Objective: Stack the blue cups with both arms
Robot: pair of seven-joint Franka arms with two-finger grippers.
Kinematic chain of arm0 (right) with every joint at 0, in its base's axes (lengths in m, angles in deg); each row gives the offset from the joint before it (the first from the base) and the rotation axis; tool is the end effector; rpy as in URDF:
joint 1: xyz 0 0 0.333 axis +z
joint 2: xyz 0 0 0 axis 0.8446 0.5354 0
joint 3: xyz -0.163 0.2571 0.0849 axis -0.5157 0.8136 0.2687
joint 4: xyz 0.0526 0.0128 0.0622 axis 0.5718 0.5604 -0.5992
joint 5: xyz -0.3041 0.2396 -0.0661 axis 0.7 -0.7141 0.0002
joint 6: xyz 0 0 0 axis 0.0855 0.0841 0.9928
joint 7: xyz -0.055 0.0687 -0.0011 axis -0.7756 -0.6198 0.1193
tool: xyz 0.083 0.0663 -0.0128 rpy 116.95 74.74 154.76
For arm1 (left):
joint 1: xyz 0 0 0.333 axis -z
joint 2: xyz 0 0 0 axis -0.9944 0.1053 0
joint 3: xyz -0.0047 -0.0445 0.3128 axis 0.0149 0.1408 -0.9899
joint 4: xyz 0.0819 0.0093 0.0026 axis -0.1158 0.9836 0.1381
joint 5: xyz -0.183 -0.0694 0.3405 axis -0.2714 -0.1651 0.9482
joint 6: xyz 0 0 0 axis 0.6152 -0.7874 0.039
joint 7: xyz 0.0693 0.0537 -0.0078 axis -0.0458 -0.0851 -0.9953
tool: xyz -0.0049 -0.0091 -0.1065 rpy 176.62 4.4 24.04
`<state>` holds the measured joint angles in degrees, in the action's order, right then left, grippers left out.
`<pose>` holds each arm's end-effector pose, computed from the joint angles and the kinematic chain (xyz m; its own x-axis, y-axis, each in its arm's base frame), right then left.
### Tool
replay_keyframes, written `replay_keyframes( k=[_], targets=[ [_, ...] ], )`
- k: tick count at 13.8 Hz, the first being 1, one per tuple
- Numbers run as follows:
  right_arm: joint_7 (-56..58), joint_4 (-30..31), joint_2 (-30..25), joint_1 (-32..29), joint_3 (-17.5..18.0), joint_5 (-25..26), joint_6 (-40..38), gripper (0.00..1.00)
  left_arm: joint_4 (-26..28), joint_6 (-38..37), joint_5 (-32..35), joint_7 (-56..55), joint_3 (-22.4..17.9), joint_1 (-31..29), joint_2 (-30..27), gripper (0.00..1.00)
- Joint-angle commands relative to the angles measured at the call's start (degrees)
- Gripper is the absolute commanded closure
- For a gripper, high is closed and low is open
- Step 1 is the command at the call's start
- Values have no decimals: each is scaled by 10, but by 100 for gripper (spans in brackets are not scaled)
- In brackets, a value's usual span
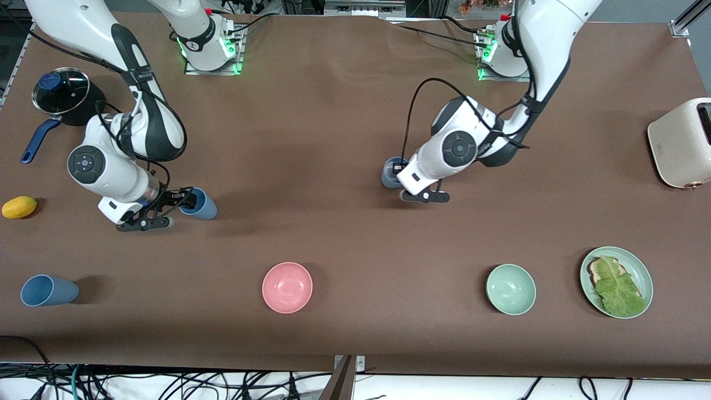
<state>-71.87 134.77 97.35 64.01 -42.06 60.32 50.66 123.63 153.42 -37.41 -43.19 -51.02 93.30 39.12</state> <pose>0.5983 0.0300 0.2500 0.9911 0.1205 -0.0565 0.1219 -0.9923 0.0236 0.5097 -0.3528 0.2345 0.9671 -0.0322 -0.2524 0.0142 -0.9836 0.1800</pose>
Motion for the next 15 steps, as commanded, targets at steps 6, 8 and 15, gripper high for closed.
replay_keyframes(
  k=[6, 8, 15],
  targets=[
    [-16, -4, -25, -3, 35, -14, -32, 100, -14, 3, -12, -2, -5, 17, -14, 0],
    [-17, -38, -33, -3, 46, -16, -67, 100, -15, -29, -7, -1, -8, 10, -58, 0],
    [-208, -255, 10, 56, 105, -16, -281, 100, -71, -244, 40, 55, -11, -82, -188, 0]
  ],
)
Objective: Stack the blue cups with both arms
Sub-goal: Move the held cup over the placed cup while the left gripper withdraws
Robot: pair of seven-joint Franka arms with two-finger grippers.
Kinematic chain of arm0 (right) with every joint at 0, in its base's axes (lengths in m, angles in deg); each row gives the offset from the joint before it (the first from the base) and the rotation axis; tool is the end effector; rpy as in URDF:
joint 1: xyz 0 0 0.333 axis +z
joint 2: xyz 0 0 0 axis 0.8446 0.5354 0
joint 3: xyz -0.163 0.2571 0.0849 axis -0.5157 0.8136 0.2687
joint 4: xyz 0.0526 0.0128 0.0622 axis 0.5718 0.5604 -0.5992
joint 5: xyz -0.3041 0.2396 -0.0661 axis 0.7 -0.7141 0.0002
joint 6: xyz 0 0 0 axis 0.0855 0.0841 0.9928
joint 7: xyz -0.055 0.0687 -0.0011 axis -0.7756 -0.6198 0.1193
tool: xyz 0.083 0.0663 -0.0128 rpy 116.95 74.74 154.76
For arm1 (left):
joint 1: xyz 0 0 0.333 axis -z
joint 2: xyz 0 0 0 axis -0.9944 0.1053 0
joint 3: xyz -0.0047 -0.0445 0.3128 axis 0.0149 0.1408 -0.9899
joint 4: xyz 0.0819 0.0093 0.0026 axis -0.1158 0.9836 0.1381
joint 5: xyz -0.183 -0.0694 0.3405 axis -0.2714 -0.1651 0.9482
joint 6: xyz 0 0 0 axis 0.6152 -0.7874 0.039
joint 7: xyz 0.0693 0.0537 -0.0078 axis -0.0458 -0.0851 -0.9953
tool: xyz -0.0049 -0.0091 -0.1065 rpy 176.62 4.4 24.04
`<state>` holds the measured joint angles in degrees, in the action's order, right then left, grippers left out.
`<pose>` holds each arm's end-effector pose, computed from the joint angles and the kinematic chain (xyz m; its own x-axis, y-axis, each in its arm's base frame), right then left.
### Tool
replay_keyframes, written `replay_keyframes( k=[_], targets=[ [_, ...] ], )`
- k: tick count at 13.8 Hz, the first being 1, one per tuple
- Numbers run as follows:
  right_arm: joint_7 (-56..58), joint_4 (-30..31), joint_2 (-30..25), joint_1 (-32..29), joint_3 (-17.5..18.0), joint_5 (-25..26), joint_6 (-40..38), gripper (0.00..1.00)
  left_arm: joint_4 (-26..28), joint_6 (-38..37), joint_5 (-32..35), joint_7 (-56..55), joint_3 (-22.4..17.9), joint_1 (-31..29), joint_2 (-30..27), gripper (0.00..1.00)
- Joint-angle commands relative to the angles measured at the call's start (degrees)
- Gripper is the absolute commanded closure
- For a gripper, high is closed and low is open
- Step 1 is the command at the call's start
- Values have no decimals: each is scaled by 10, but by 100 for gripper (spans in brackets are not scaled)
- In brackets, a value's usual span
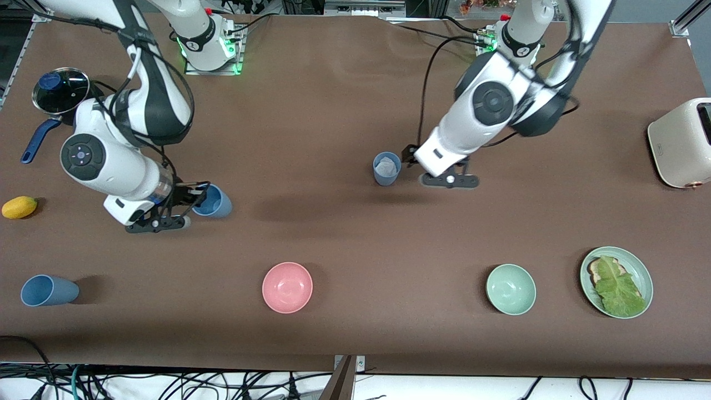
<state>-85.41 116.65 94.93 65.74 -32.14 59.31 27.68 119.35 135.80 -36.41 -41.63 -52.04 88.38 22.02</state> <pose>0.6247 0.1552 0.3818 0.9921 0.0719 -0.1033 0.0688 -0.9971 -0.0334 0.5332 -0.2926 0.4094 0.9890 -0.0064 -0.1474 0.0085 -0.9949 0.1006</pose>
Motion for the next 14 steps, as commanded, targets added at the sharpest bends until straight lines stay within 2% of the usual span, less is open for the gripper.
replay_keyframes(
  k=[1, 3, 5, 7, 9, 10, 11, 14],
  targets=[
    [-116, -103, 40, 66, 6, -6, -74, 100, -54, -102, 63, 58, 1, -52, -17, 0],
    [-217, -128, 51, 121, 6, -6, -86, 100, -82, -154, 103, 112, 0, -76, -23, 0],
    [-319, -149, 69, 181, 7, -19, -80, 100, -84, -160, 120, 160, 0, -105, -44, 0],
    [-400, -197, 105, 236, 6, -21, -79, 100, -85, -160, 114, 226, 2, -147, -58, 0],
    [-479, -202, 117, 281, 6, -21, -49, 100, -79, -154, 103, 265, -16, -157, -77, 0],
    [-515, -202, 124, 303, 6, -21, -37, 100, -77, -154, 94, 279, -47, -137, -86, 0],
    [-550, -202, 130, 322, 5, -20, -23, 100, -75, -154, 72, 303, -102, -97, -92, 0],
    [-591, -203, 141, 345, 4, -19, 5, 100, -71, -143, 52, 317, -232, -12, -113, 0]
  ],
)
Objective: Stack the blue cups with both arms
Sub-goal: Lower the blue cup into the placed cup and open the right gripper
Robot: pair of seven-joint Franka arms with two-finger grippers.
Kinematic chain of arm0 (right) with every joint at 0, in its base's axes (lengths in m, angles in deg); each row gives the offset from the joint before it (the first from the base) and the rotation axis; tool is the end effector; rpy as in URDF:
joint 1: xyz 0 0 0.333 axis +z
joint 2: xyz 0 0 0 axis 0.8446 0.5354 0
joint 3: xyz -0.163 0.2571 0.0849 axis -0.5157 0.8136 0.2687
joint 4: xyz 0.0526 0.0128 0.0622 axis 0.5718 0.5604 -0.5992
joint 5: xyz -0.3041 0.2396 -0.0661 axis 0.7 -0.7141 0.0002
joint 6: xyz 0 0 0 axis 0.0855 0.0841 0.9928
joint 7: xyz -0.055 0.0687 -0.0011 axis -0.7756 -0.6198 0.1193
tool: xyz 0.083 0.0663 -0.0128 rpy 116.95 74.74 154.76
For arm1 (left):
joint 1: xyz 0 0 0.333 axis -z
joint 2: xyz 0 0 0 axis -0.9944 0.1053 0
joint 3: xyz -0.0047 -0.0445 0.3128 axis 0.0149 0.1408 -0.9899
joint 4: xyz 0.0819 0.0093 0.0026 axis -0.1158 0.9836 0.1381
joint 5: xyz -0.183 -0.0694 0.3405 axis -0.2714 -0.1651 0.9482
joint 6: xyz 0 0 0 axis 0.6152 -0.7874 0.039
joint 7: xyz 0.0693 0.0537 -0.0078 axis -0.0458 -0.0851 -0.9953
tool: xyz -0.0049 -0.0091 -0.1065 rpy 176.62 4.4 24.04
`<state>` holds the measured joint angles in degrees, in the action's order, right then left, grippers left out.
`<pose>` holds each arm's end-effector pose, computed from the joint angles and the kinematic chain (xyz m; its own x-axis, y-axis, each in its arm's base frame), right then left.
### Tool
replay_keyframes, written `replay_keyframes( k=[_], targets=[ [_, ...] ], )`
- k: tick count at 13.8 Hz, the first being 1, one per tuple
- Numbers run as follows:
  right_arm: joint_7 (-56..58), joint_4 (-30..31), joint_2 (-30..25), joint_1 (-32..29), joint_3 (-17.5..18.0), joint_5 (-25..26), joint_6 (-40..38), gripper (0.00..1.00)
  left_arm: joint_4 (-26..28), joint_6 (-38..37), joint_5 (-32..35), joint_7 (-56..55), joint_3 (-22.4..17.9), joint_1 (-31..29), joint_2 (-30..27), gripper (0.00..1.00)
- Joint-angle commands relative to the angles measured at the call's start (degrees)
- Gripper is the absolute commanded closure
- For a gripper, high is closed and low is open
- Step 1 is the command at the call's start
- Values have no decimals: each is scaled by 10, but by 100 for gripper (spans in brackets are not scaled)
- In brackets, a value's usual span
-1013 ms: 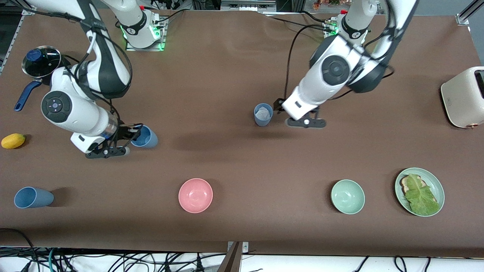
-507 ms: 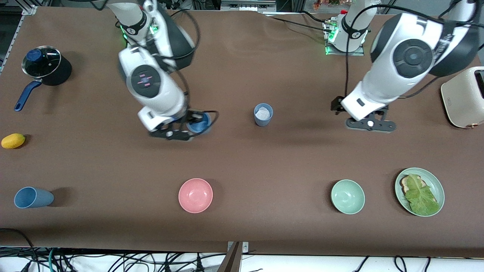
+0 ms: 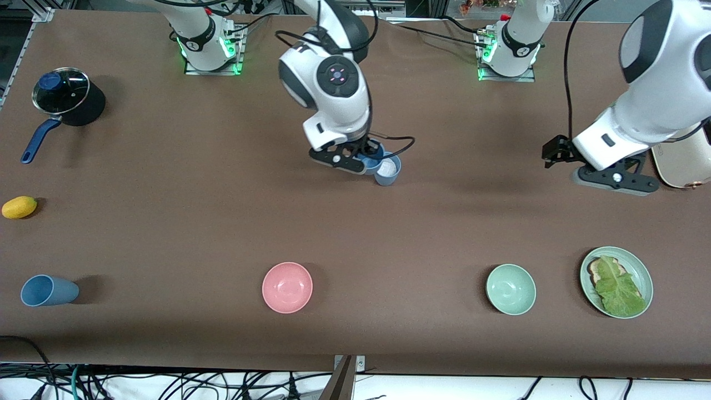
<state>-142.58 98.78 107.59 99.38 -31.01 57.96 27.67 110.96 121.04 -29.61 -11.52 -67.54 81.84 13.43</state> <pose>0.4794 0.5313 0.3780 0.9373 -0.3343 -0.0986 -0.3392 -0.9400 -0.0368 0.5806 -0.0697 0.5344 0.9816 -0.1795 -0.0645 -0.1821 -0.9826 -0.0368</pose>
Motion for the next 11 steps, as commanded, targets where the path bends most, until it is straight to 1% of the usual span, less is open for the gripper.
replay_keyframes(
  k=[1, 3, 4, 6, 8, 11],
  targets=[
    [-25, -24, 18, 15, -9, -6, 14, 100, 18, 6, -16, 17, -88, 60, -38, 0],
    [-46, -24, 24, 26, -14, -5, 26, 100, 56, 23, -20, 20, -88, 58, -76, 0],
    [-48, -24, 25, 29, -14, -5, 29, 100, 73, 38, -20, 21, -87, 57, -87, 0],
    [-47, -18, 23, 32, -14, -7, 29, 100, 83, 41, -21, 21, -86, 56, -94, 0],
    [-50, -17, 22, 35, -14, -8, 27, 100, 70, 30, -22, 20, -85, 57, -87, 0],
    [-78, -17, 29, 44, -14, -6, 31, 100, 68, 28, -22, 18, -85, 63, -86, 0]
  ],
)
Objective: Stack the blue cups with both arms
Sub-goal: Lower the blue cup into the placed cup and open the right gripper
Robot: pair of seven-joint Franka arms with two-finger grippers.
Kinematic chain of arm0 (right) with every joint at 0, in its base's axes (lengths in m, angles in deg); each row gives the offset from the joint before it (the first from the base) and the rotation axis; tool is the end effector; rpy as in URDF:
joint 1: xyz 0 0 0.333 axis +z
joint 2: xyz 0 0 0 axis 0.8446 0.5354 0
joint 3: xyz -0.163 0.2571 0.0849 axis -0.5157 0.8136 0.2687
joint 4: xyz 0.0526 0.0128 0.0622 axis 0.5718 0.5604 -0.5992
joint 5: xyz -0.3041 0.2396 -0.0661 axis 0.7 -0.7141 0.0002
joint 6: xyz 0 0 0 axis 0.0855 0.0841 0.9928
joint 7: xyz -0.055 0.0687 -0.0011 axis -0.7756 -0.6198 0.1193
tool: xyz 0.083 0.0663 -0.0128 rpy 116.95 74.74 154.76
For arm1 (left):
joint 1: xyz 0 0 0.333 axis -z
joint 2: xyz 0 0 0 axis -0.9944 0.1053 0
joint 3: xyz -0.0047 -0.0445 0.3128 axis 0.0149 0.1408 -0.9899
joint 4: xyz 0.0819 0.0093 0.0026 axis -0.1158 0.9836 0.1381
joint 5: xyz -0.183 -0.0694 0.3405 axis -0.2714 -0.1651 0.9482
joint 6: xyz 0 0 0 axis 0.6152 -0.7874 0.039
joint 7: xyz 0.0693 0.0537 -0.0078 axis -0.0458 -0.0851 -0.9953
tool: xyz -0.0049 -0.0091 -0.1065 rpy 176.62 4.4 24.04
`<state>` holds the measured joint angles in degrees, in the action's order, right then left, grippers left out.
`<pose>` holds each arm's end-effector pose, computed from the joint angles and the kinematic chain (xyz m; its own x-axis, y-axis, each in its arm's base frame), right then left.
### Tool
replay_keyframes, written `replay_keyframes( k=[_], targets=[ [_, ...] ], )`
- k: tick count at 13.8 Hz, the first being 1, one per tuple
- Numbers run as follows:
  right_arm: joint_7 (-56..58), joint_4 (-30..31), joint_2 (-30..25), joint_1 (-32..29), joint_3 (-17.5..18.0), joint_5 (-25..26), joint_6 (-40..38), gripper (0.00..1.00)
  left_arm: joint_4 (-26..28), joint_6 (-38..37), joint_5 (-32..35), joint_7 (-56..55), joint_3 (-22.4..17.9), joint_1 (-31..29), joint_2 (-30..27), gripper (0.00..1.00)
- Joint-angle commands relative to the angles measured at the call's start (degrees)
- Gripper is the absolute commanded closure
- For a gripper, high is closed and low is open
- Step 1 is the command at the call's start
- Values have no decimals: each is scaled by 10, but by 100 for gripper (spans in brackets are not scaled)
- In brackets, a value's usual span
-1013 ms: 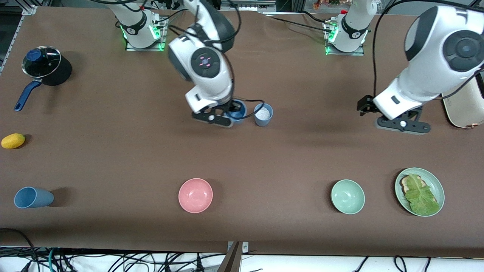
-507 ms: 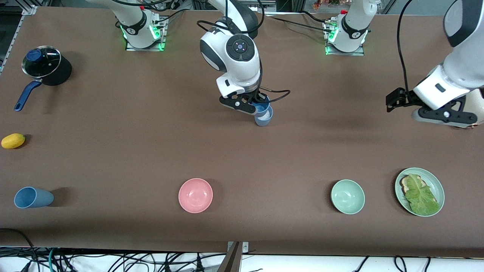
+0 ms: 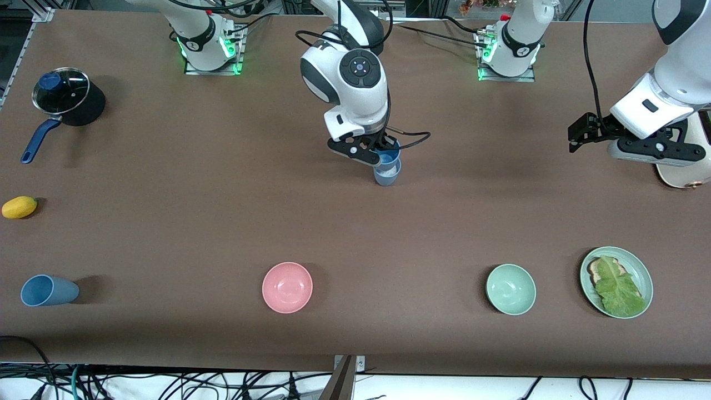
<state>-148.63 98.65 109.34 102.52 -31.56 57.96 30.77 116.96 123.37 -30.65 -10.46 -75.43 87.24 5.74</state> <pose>0.4590 0.5584 0.3616 0.9151 -0.3927 -0.0921 -0.3981 -0.9160 -0.0496 0.5482 -0.0470 0.5633 0.9881 -0.1540 0.0035 -0.1538 -0.9873 -0.0391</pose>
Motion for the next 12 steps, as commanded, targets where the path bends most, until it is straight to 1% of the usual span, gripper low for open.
replay_keyframes(
  k=[1, 7, 8, 9, 10, 11, 12],
  targets=[
    [-17, -16, 12, 13, -8, -6, 5, 100, 8, 4, -11, 8, -6, 8, -9, 0],
    [-11, -8, 18, 14, -13, 4, 7, 99, 8, -2, -11, 12, -6, 9, -9, 0],
    [-5, -8, 17, 13, -19, 9, 7, 80, 8, -5, -11, 12, -6, 9, -9, 0],
    [10, -8, 14, 10, -23, 9, 7, 63, 7, -7, -11, 11, -6, 9, -9, 0],
    [25, -9, 11, 6, -24, 7, 5, 44, 7, -8, -11, 11, -6, 9, -9, 0],
    [28, -9, 4, -3, -24, 8, 3, 19, 7, -7, -11, 11, -5, 10, -9, 0],
    [29, -9, -3, -13, -24, 10, 0, 0, 7, -8, -11, 11, -5, 10, -9, 0]
  ],
)
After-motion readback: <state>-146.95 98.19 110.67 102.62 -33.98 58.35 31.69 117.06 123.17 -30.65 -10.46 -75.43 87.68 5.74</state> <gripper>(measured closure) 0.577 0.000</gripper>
